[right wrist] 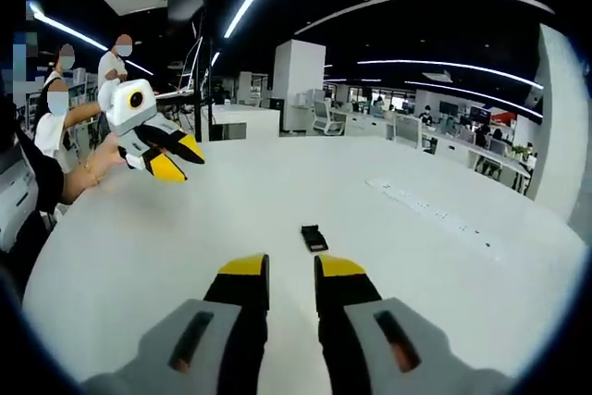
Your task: Snap the two parts of the plastic buckle together until the buckle closes and remains connected.
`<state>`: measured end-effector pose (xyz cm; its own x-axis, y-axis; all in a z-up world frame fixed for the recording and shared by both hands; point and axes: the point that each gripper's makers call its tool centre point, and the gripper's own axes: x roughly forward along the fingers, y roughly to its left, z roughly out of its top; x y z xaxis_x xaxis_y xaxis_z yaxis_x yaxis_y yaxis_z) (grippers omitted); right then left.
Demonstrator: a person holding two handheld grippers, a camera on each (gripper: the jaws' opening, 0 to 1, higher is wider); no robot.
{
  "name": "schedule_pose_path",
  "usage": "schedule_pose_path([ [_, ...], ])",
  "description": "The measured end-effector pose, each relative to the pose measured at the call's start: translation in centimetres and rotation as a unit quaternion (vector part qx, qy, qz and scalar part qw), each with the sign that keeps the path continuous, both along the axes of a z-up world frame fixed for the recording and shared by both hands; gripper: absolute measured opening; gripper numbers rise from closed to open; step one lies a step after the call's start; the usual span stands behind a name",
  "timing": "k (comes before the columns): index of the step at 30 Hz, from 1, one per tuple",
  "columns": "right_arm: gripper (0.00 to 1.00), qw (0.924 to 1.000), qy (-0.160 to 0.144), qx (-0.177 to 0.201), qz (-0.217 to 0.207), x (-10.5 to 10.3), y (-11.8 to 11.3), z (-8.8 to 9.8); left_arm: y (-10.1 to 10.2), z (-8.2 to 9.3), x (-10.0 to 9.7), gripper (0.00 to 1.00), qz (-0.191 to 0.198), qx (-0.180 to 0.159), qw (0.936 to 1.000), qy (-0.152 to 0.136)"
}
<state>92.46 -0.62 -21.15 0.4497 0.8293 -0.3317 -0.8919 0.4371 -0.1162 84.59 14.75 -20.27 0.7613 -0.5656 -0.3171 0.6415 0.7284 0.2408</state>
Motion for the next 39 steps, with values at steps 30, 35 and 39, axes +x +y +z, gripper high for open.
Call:
schedule_pose_path([
  [30,0.25,0.993,-0.049,0.001,-0.107,-3.8,-3.2,2.6,0.6,1.1,-1.1,0.2,0.054,-0.032,0.998,0.002],
  [35,0.27,0.9907,-0.068,-0.002,-0.118,-4.7,-3.6,3.3,0.0,1.7,-1.9,0.24,0.05,-0.035,0.9981,-0.009],
  [39,0.28,0.9899,-0.071,0.009,-0.122,-5.8,-3.8,4.1,-0.5,2.2,-2.6,0.24,0.049,-0.031,0.9982,-0.018],
])
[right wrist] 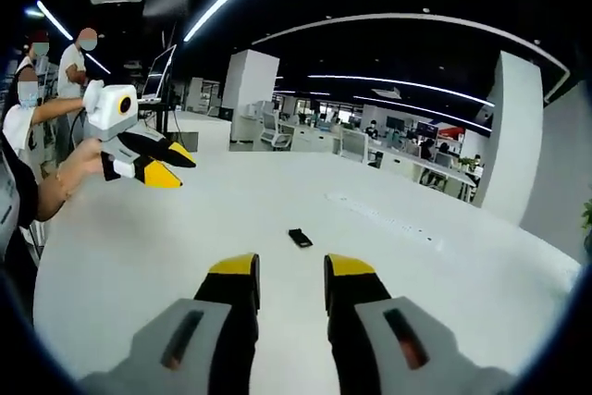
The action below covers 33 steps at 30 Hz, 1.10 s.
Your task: Snap the two parts of the plastic buckle together until the buckle closes and remains connected.
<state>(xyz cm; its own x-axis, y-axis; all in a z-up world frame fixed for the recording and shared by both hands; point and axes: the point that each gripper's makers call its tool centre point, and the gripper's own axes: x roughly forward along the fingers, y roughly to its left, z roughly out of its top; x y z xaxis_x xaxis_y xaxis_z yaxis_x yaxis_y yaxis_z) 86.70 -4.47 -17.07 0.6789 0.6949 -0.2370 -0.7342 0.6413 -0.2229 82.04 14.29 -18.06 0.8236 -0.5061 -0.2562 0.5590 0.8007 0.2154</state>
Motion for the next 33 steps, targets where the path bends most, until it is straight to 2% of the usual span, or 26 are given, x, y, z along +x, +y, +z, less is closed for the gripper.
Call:
schedule_pose_path([
  [4,0.29,0.9999,-0.006,-0.009,-0.01,-0.7,-0.3,0.2,-0.6,0.2,-0.7,0.26,-0.004,0.003,1.0,0.0],
  [11,0.33,0.9997,0.008,0.003,-0.021,-2.0,-0.7,0.7,-1.0,0.5,-1.8,0.27,0.003,0.009,1.0,0.002],
  [18,0.32,0.9988,0.003,-0.005,-0.049,-3.3,-1.7,1.1,-0.4,1.3,-2.9,0.27,0.029,0.0,0.9995,0.009],
  [24,0.33,0.9986,0.009,0.004,-0.052,-4.6,-1.7,1.0,-0.2,0.8,-4.4,0.28,0.038,0.009,0.9989,0.025],
  [33,0.33,0.9976,0.015,0.019,-0.065,-6.8,-2.3,1.2,0.1,0.7,-6.2,0.3,0.052,-0.004,0.9983,0.024],
])
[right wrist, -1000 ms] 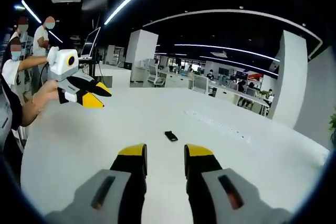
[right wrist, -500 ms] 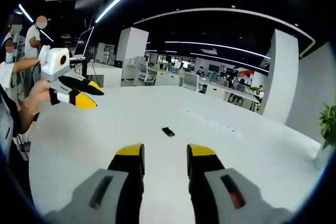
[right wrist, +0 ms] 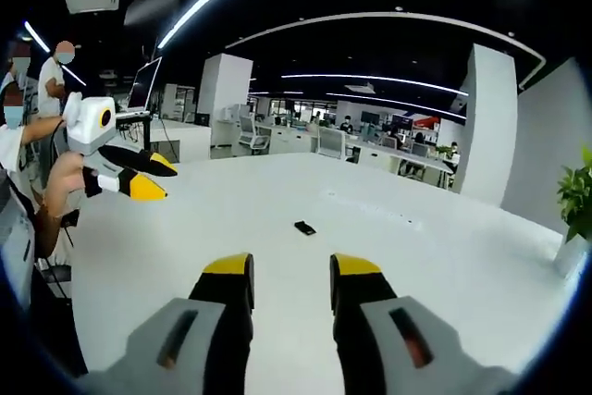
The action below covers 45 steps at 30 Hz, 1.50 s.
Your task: Snap the two parts of the plastic buckle together until the buckle closes and remains connected.
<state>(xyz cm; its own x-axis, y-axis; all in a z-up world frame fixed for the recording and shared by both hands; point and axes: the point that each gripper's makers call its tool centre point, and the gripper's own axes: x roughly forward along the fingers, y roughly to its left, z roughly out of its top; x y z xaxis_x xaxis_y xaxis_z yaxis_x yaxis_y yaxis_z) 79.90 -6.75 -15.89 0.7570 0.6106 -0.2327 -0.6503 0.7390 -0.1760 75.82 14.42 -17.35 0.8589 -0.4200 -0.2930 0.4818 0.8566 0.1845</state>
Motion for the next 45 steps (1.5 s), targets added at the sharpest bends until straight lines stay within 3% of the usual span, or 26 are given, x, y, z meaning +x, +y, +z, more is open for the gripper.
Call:
schedule_pose_path([
  [6,0.34,0.9999,0.002,0.002,-0.012,-1.1,-0.7,-0.1,0.9,-0.1,-1.0,0.37,0.026,0.003,0.9997,0.0],
  [22,0.35,0.9987,0.024,0.027,-0.036,-3.3,-1.9,-1.1,2.3,-0.1,-3.1,0.39,0.062,-0.011,0.998,0.002],
  [32,0.38,0.9969,0.028,0.042,-0.06,-4.3,-3.3,-1.3,3.3,1.3,-3.8,0.42,0.094,-0.018,0.9952,-0.022],
  [39,0.38,0.9966,0.025,0.038,-0.069,-5.5,-3.5,-1.4,4.3,1.0,-4.1,0.42,0.118,-0.025,0.9924,-0.022],
  [41,0.38,0.9966,0.025,0.037,-0.068,-5.7,-3.5,-1.5,3.9,0.5,-2.3,0.42,0.121,-0.034,0.9918,-0.022],
  [45,0.38,0.9963,0.03,0.029,-0.076,-6.2,-3.6,-1.8,4.1,-0.1,-2.0,0.43,0.134,-0.025,0.9905,-0.011],
])
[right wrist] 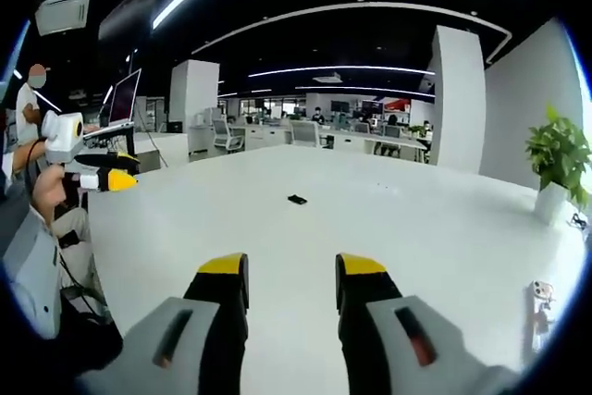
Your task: Snap the two parts of the plastic buckle together until the buckle closes and remains connected.
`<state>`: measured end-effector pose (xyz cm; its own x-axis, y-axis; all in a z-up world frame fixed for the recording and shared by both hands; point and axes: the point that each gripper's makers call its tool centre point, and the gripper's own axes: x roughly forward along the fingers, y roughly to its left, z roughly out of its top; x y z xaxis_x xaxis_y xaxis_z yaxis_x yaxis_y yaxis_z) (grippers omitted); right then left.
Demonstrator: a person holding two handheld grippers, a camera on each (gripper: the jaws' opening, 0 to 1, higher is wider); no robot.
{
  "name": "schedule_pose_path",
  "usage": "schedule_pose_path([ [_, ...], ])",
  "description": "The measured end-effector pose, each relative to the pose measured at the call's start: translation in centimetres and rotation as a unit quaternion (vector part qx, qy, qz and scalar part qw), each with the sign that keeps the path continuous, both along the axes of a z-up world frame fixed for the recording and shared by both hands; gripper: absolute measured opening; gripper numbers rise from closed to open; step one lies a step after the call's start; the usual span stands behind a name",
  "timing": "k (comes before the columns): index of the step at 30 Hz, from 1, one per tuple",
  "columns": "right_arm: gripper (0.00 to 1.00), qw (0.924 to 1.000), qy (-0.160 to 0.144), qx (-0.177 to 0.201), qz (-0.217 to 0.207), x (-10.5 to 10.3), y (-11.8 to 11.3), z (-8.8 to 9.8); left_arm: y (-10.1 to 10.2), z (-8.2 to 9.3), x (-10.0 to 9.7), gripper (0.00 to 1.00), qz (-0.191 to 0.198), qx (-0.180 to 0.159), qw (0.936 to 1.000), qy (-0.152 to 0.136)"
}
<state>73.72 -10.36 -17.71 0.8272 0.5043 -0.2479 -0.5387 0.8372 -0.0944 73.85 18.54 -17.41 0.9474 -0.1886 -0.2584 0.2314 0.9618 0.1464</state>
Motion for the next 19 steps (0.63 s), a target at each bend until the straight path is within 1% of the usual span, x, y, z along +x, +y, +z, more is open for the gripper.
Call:
schedule_pose_path([
  [4,0.38,1.0,-0.002,-0.001,0.001,-0.46,0.21,0.19,-0.06,-0.24,0.07,0.45,0.003,0.001,1.0,0.008],
  [7,0.38,1.0,-0.003,-0.005,0.005,-0.68,0.5,0.24,-0.13,0.23,-0.29,0.46,0.0,0.005,1.0,0.008],
  [13,0.38,1.0,-0.005,-0.006,0.002,-0.72,0.28,0.32,0.24,0.0,-0.27,0.46,0.002,0.006,0.9999,0.01],
  [19,0.38,1.0,0.001,-0.006,0.001,-0.59,0.19,-0.08,0.37,-0.13,-0.49,0.46,0.003,0.011,0.9998,0.017],
])
